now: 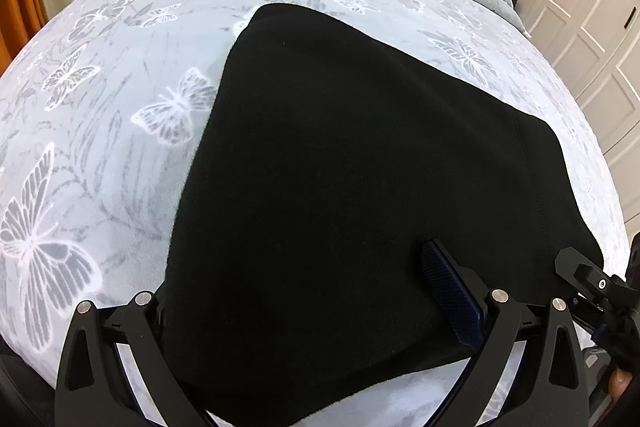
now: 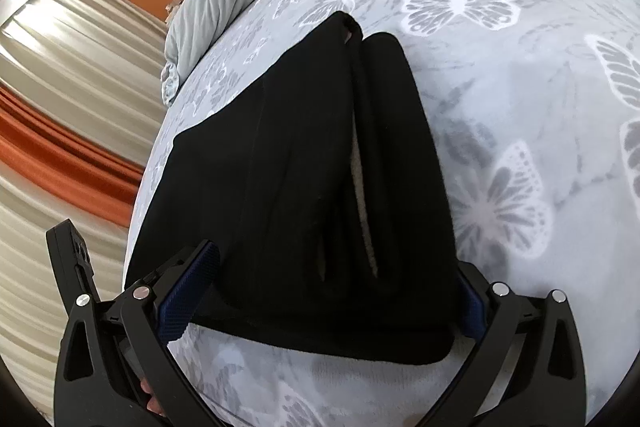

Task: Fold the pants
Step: 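Grasp one side of the folded pants with the left tool while the right tool grasps the other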

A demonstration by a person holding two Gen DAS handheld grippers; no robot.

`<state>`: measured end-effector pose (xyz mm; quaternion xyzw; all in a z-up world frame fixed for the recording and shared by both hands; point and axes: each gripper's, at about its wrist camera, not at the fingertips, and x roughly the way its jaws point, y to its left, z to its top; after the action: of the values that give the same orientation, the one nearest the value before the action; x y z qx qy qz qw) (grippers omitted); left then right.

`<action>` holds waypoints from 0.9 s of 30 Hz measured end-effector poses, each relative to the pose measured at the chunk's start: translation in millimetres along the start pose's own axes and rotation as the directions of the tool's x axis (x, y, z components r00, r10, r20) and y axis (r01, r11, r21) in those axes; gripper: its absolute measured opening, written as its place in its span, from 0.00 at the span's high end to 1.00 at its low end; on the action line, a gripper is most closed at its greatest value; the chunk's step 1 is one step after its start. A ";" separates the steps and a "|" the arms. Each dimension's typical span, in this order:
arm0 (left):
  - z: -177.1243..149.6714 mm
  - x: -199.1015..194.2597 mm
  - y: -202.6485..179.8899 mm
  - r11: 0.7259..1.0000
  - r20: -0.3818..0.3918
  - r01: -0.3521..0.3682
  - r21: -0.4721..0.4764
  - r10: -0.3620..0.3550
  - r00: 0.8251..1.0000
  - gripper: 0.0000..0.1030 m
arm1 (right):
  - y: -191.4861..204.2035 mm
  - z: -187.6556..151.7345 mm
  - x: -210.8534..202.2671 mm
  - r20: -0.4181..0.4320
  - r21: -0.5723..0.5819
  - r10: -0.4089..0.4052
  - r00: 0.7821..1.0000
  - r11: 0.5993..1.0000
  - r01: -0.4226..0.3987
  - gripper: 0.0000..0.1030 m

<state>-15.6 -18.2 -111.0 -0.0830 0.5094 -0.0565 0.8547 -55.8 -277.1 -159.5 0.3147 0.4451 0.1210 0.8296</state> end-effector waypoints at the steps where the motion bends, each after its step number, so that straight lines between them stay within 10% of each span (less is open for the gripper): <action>1: -0.5 -0.3 0.1 1.000 -0.003 0.004 -0.005 -0.004 1.000 0.05 | 1.2 -0.1 0.7 0.001 -0.002 -0.005 1.000 1.000 0.005 0.04; 8: 8.3 9.5 16.2 0.986 -0.065 0.130 -0.102 -0.137 0.988 0.05 | -0.4 8.4 6.8 -0.009 0.033 0.025 1.000 0.999 -0.025 0.05; 12: 16.0 11.9 25.2 0.962 -0.061 0.229 -0.151 -0.241 0.969 0.07 | -4.4 11.4 7.6 -0.006 0.040 0.018 1.000 0.999 -0.018 0.44; 18: 19.1 5.5 47.8 0.928 -0.050 0.304 -0.218 -0.321 0.946 0.48 | -6.9 10.3 -0.3 -0.020 0.072 0.106 0.994 0.992 -0.104 0.62; 22: 13.3 -18.9 56.6 0.907 -0.031 0.371 -0.202 -0.384 0.923 0.66 | 8.8 2.9 -25.4 -0.012 0.029 0.163 0.987 0.986 -0.162 0.64; 27: -19.7 -24.5 60.8 0.903 -0.083 0.374 -0.210 -0.398 0.914 0.49 | -22.6 -17.4 -19.6 -0.057 0.134 0.124 0.991 0.984 -0.115 0.51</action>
<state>-43.8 44.1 -111.2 -0.2596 0.5378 -0.1810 0.7815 -83.0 -296.7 -167.8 0.3904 0.4593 0.1513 0.7834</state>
